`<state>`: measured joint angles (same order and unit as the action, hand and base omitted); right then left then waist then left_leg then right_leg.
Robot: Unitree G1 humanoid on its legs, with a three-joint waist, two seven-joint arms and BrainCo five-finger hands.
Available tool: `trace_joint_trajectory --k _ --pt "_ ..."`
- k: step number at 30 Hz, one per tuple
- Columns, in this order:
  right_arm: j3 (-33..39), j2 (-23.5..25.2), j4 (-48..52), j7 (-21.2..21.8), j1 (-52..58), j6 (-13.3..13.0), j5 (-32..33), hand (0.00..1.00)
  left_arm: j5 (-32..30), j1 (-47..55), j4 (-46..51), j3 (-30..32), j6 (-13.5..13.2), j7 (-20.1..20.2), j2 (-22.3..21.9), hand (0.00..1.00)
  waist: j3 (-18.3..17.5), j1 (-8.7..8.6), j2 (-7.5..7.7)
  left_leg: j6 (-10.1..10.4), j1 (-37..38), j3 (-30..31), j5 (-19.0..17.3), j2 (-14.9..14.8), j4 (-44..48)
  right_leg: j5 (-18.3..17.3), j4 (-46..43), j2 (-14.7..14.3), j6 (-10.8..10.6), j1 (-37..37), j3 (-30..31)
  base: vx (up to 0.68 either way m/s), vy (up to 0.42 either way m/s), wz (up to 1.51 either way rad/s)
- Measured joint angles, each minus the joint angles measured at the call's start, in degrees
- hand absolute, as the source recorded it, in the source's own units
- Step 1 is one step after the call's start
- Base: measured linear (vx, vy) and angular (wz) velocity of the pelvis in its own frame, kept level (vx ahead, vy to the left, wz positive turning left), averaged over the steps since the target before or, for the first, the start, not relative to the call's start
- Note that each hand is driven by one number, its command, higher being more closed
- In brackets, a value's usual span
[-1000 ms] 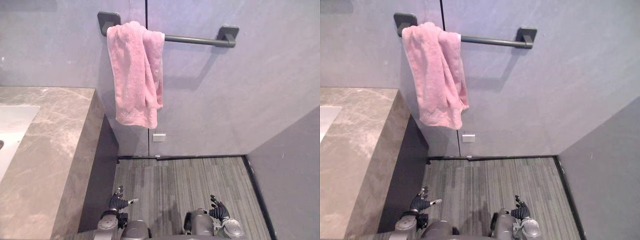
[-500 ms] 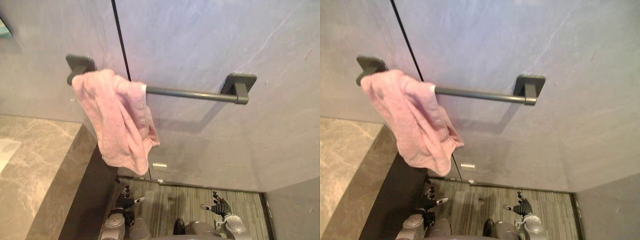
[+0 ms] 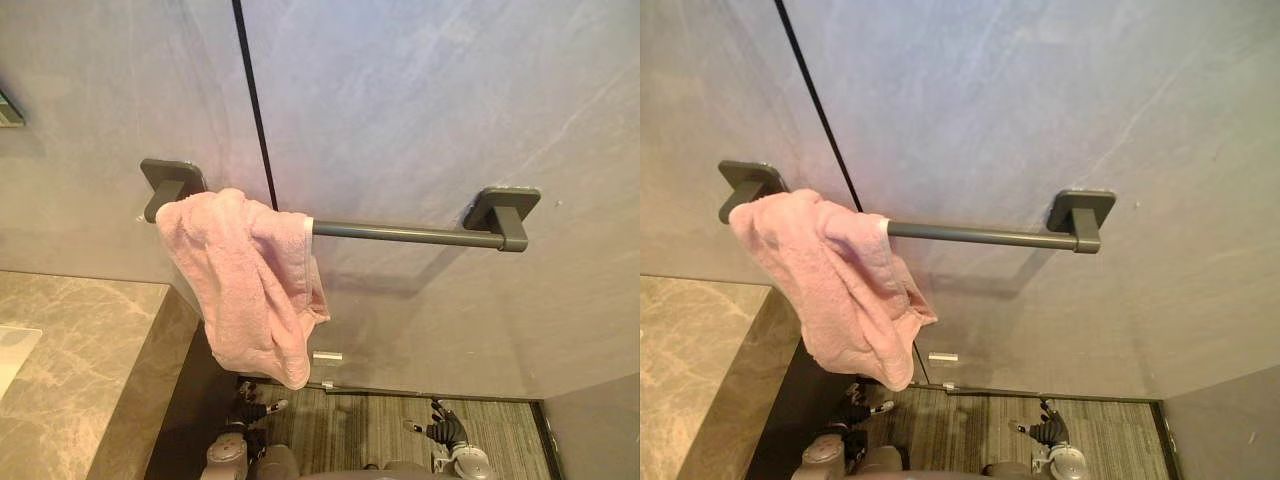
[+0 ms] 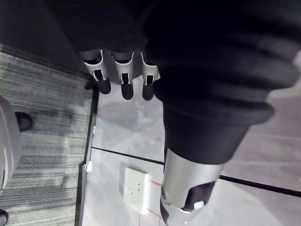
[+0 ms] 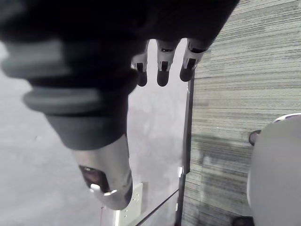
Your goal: Organize washtable
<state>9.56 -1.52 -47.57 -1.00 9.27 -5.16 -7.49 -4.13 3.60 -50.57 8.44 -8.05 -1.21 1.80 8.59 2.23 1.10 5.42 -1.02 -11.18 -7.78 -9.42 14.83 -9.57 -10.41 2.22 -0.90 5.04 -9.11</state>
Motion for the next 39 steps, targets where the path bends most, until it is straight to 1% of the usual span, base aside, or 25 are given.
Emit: trace_joint_trajectory --k 6,10,12,13,15,18,22,26,27,28,30,32,33,35,39 --pt "0.2 -0.2 -1.2 0.0 0.2 0.0 -1.2 0.00 0.1 1.4 -0.2 0.0 0.0 0.0 0.3 0.00 -0.9 -0.01 0.51 0.0 3.8 0.3 4.2 1.7 -6.9 1.4 1.9 0.3 0.0 1.7 -0.2 -0.06 -0.006 0.05" --pt "0.7 -0.7 -1.5 0.1 0.2 -0.1 -1.8 0.00 1.5 2.6 1.1 0.0 -0.1 0.0 0.7 0.00 -1.1 -0.07 0.57 -0.7 5.2 2.0 7.4 3.2 -11.9 1.7 2.6 0.9 -0.2 1.6 -1.6 -0.11 0.011 0.22" --pt "0.7 -1.6 -1.5 0.1 0.6 -0.1 -2.3 0.00 2.4 4.6 5.4 0.0 -0.1 -0.1 1.3 0.00 -1.1 0.09 0.58 -1.2 6.1 2.9 9.1 3.9 -14.6 1.7 2.6 1.3 -0.4 1.7 -2.1 -0.10 0.025 0.22" --pt "0.7 -1.7 -1.5 0.1 0.7 -0.1 -2.4 0.00 2.5 5.2 6.8 0.0 -0.1 -0.1 1.6 0.00 -1.1 0.11 0.58 -1.1 6.2 3.1 9.4 4.0 -15.0 1.6 2.6 1.4 -0.7 1.6 -2.3 -0.07 0.024 0.19" --pt "0.7 -2.3 -1.1 0.1 1.1 0.0 -2.9 0.00 3.6 7.6 12.9 0.0 -0.1 0.0 2.5 0.00 -1.1 0.14 0.45 -1.5 6.4 3.7 10.3 4.6 -16.5 1.5 2.6 1.9 -1.3 1.7 -3.0 -0.06 0.031 0.18" --pt "0.7 -2.5 0.5 0.3 1.4 0.0 -3.6 0.00 4.6 10.2 20.6 0.2 -0.2 0.1 3.6 0.00 -1.2 0.29 0.42 -1.7 6.1 4.4 10.4 5.3 -16.9 1.5 2.6 2.3 -1.6 1.8 -3.3 -0.04 0.038 0.11" --pt "0.7 -2.7 3.3 1.2 1.6 -0.1 -4.4 0.00 4.8 11.8 26.2 0.7 -0.2 0.7 3.5 0.00 -1.5 0.41 -0.04 -1.9 6.0 5.0 10.4 6.2 -16.8 1.2 2.6 3.1 -2.4 2.1 -3.8 0.04 0.028 0.09" --pt "0.7 -2.7 4.2 1.3 1.6 -0.1 -5.2 0.00 5.9 13.0 34.8 0.7 -0.3 1.3 3.4 0.00 -1.7 0.55 0.21 -2.5 6.5 6.3 9.9 6.8 -15.8 1.3 2.4 3.6 -2.4 3.8 -5.0 0.07 0.001 0.17" --pt "0.6 -2.7 4.4 1.3 1.6 0.0 -5.5 0.00 6.1 13.2 36.2 0.7 -0.3 1.4 3.4 0.00 -1.7 0.76 0.21 -2.6 6.5 6.3 9.8 6.9 -15.7 1.3 2.4 3.6 -2.4 3.8 -4.9 0.02 0.002 0.03" --pt "0.4 -2.7 5.6 1.3 1.8 0.0 -5.8 0.00 6.8 13.2 39.0 0.7 -0.7 2.1 3.4 0.00 -1.7 1.74 0.11 -2.7 6.3 6.3 9.7 7.0 -15.5 1.3 2.4 3.7 -2.4 3.8 -4.9 0.00 0.000 0.00" --pt "-0.3 -2.9 6.4 1.3 2.0 0.0 -6.2 0.00 8.1 13.4 42.5 0.7 -1.3 2.5 3.3 0.00 -1.7 1.79 0.16 -2.8 6.0 6.3 9.2 7.0 -14.6 1.3 2.3 3.9 -2.4 3.8 -4.9 -0.02 -0.005 0.00" --pt "-1.3 -3.5 6.4 1.5 1.7 0.0 -6.5 0.00 9.8 14.5 47.2 0.7 -1.8 3.3 2.8 0.00 -1.7 1.81 0.10 -2.7 4.9 6.3 7.3 6.7 -12.8 1.1 2.2 3.8 -2.6 4.1 -4.7 -0.06 -0.011 -0.01" --pt "-1.3 -3.5 6.4 1.6 1.3 0.0 -6.6 0.00 10.3 15.0 48.8 0.6 -2.0 3.8 2.8 0.00 -1.7 1.82 0.10 -3.0 4.7 6.2 6.7 6.7 -12.1 0.9 2.2 3.9 -2.6 4.1 -4.5 -0.04 -0.001 -0.01" --pt "-1.5 -3.6 6.3 2.4 1.6 0.0 -6.7 0.00 10.8 15.5 51.2 0.6 -2.4 4.5 2.8 0.00 -1.7 1.83 0.11 -3.0 4.7 6.1 6.5 6.7 -11.7 0.5 2.0 3.9 -2.6 4.1 -4.3 -0.03 -0.006 -0.03" --pt "-1.6 -4.0 6.2 2.4 1.8 0.1 -6.8 0.00 11.5 15.5 55.0 -0.2 -2.8 5.0 2.9 0.00 -1.7 1.75 0.12 -2.9 3.8 6.0 6.3 6.5 -10.0 0.5 1.6 3.8 -2.5 3.6 -3.9 -0.01 -0.011 -0.05"
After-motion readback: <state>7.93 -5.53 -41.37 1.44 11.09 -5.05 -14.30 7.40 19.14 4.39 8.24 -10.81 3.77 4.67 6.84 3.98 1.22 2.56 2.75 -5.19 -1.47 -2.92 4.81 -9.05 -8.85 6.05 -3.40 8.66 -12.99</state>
